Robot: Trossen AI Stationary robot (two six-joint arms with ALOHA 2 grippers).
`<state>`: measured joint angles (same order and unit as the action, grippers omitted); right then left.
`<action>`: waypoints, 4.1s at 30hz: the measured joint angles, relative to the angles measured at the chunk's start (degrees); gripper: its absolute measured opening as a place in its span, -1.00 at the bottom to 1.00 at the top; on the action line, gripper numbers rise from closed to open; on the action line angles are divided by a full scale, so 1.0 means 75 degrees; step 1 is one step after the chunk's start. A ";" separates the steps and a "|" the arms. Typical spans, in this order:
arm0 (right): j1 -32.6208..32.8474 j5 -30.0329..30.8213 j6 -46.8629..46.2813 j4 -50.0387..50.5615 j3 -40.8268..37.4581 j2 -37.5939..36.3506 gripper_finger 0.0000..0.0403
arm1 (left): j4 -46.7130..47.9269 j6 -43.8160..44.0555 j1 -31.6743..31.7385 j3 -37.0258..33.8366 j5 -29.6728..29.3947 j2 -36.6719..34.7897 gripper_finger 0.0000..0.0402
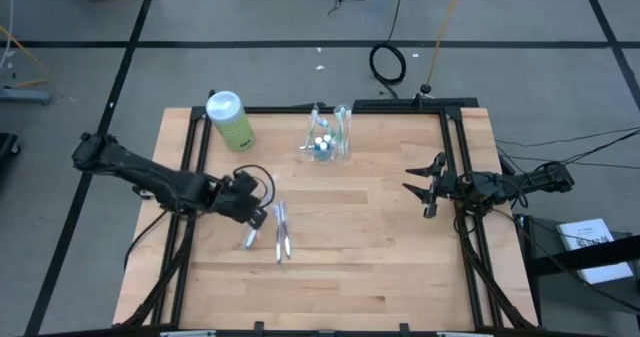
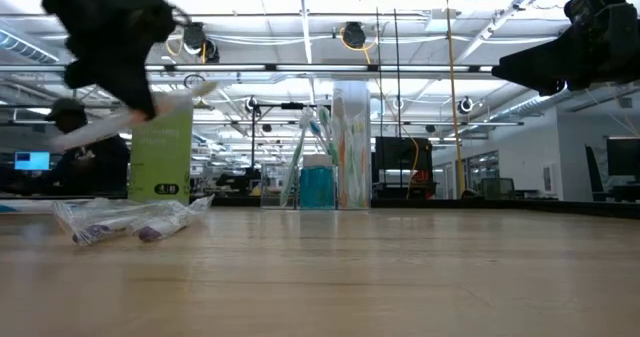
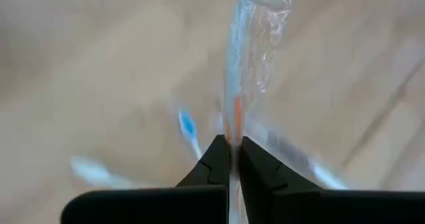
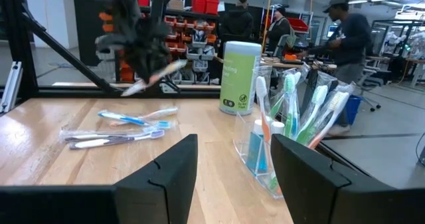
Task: Pick & Place toothbrushing station
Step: Put the orange toothbrush into the transparent organizer, then put the blue toothbrush into the transparent organizer
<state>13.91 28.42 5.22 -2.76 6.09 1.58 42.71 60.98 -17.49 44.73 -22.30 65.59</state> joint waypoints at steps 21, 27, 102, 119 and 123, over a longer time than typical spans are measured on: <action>0.0003 0.0003 -0.0001 0.0003 0.0000 -0.0003 -0.09 | -0.7136 -0.7501 0.3194 -0.0070 -0.1565 0.0737 -0.96; 0.0001 0.0002 0.0001 0.0003 0.0000 0.0000 -0.09 | -1.0358 -0.8067 0.4484 -0.0924 -0.0152 0.1738 -0.96; 0.0003 0.0003 -0.0001 0.0000 0.0000 -0.0003 -0.09 | -1.4458 -0.6040 0.4913 -0.1367 0.0478 0.5857 -0.97; 0.0003 0.0003 -0.0001 0.0001 0.0000 -0.0002 -0.09 | -1.4732 -0.6313 0.4907 -0.1367 0.0565 0.5834 -0.34; 0.0003 0.0003 0.0001 0.0000 0.0000 -0.0003 -0.09 | -1.4658 -0.6542 0.4904 -0.1364 0.0567 0.5550 -0.21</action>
<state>13.93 28.45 5.23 -2.76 6.09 1.56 -67.22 11.91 19.29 34.50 -18.04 107.21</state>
